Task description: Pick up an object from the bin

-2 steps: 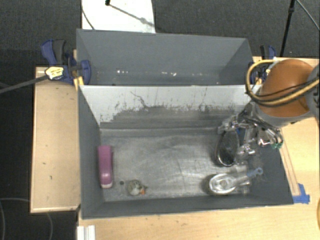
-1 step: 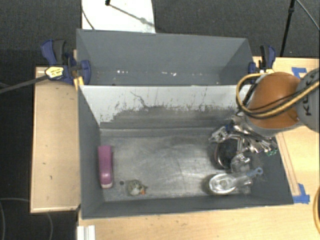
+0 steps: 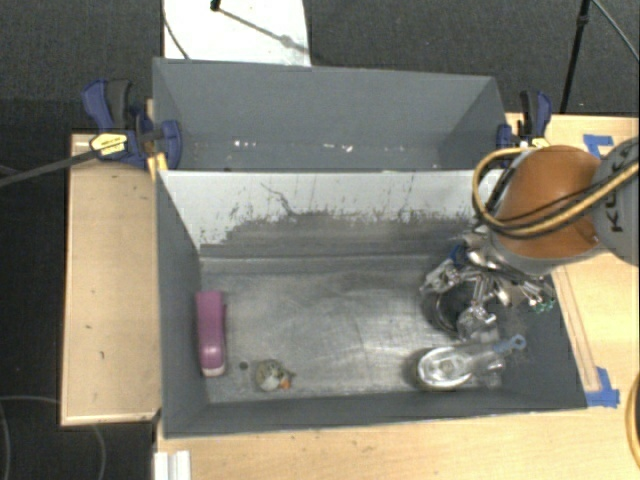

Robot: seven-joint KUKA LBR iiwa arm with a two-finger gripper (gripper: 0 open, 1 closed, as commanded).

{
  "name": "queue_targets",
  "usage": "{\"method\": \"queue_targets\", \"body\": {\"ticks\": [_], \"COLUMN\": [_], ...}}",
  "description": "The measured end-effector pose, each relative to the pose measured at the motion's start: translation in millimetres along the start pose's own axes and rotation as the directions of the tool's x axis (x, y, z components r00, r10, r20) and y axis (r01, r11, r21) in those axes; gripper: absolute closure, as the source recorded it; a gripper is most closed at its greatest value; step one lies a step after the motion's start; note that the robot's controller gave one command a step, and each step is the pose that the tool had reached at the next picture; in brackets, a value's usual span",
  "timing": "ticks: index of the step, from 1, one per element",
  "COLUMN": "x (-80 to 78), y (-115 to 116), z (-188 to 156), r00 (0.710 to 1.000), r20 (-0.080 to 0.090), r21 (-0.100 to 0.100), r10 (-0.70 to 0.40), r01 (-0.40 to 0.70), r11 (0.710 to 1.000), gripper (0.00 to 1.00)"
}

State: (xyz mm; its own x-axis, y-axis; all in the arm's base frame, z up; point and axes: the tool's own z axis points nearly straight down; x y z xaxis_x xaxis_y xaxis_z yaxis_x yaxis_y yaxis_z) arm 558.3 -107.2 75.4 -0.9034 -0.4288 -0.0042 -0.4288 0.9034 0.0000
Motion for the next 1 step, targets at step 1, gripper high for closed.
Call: {"method": "queue_targets", "body": {"ticks": [1], "x": [-4.7], "y": [-29.6], "z": [-148.6], "r00": [0.941], "r20": [0.002], "r21": [0.006], "r10": [-0.339], "r01": [0.339], "r11": [0.941], "gripper": [1.00]}}
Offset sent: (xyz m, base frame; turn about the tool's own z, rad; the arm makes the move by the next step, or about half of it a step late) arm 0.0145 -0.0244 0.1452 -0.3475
